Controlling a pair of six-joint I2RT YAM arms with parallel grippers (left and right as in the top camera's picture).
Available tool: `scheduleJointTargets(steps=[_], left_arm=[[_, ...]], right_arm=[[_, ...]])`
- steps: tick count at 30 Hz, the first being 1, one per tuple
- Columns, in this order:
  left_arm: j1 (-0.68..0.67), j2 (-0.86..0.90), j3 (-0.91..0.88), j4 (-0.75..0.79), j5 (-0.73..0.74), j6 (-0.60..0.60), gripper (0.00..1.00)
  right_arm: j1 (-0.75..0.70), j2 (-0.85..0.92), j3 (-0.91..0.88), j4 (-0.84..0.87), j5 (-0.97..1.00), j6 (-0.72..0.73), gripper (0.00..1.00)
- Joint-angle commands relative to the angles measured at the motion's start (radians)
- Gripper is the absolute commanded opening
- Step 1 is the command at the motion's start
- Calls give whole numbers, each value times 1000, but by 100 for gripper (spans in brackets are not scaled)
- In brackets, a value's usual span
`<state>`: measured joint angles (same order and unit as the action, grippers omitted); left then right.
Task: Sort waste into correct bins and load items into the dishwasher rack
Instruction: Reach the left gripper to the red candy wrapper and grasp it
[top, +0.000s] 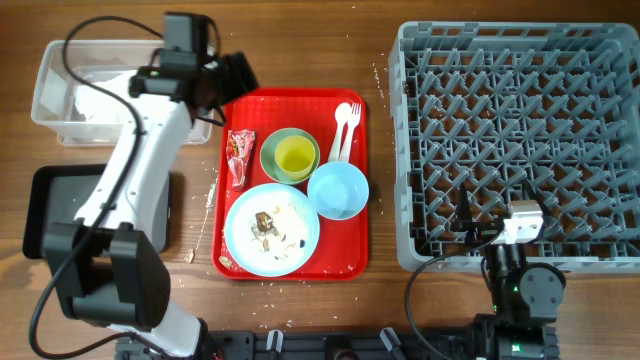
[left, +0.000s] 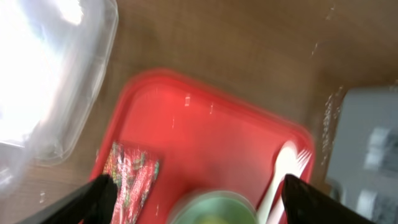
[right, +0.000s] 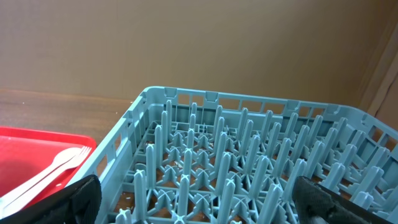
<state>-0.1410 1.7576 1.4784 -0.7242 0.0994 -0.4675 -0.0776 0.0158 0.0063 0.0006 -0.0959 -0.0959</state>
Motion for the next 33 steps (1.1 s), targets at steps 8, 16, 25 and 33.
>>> scheduleJointTargets(steps=[8,16,25,33], left_arm=[[-70,7,-124,-193,-111,8,84],[-70,9,-246,-110,-146,-51,68],[-70,30,-341,26,-172,-116,67],[-71,104,-341,61,-168,-79,62]], right_arm=[[-5,-6,-1,4,9,-9,100],[-5,-6,-1,4,9,-9,100],[-5,-6,-1,4,9,-9,100],[-5,-6,-1,4,9,-9,100]])
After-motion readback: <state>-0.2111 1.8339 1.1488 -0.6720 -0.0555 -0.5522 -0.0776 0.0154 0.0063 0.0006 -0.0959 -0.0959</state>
